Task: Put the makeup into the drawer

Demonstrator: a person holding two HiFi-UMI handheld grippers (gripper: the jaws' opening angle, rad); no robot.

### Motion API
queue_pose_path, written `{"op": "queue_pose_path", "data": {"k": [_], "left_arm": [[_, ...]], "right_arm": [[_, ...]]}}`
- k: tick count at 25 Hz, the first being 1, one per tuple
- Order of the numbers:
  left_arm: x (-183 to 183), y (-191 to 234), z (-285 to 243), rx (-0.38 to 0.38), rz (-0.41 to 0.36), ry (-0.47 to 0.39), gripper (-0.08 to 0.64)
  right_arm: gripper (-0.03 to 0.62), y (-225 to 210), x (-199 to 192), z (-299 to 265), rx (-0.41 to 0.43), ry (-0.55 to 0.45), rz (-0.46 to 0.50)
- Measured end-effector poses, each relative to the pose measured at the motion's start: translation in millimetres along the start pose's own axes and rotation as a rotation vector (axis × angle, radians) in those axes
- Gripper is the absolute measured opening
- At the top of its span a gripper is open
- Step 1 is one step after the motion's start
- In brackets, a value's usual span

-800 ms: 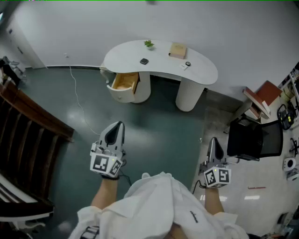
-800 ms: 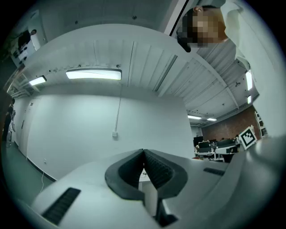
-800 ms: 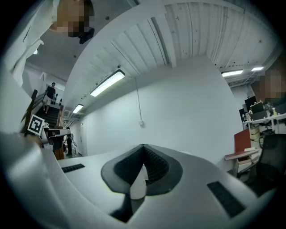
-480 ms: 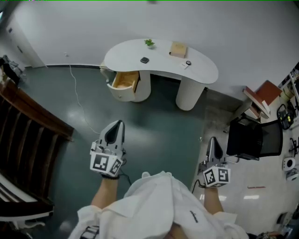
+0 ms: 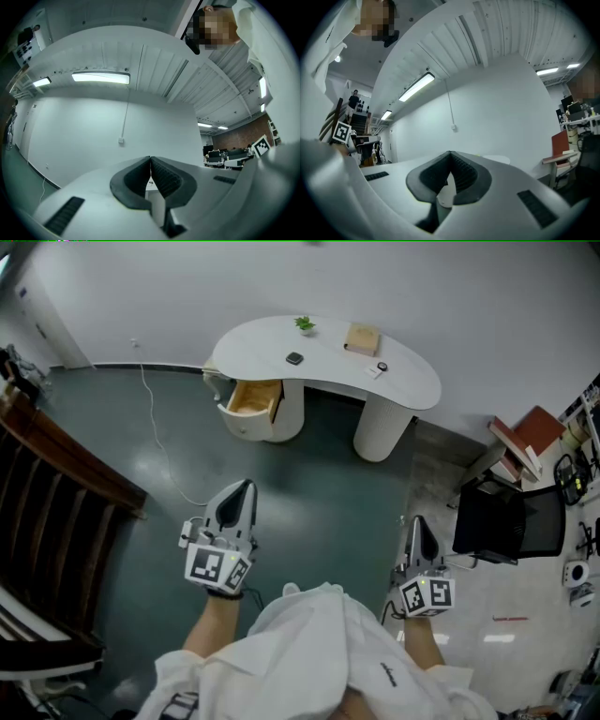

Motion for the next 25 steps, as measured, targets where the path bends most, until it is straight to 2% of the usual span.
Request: {"op": "queue_pose_path", "data": {"k": [6, 13, 16, 25], "left_arm": [[-5, 3, 0, -0.015, -0.006, 0.011, 0.026], [-7, 7, -7, -0.084, 0.000, 0.023, 0.033], [-10, 6, -10, -0.122, 0.009, 0.030, 0.145], [-17, 12, -9, -0.182, 0.041, 0.052, 0.259]], "right_arm": [[0.017, 9, -1, -5, -0.006, -0.007, -0.002], [0.017, 28, -5, -13, -0.014, 0.000, -0.004], [0.017, 37, -8, -16, -0.010, 0.001, -0.003], [0.017, 66, -21, -19, 0.001, 0.006, -0.011]]}}
Point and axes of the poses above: the fingertips, and each gripper's own axes: z backward along the fingers, y to its left, x out of its top, the point moved 5 cm from there along z, backward along the fingers, and after that the axes turned 2 degrees about -z, right-handed, at the moved point
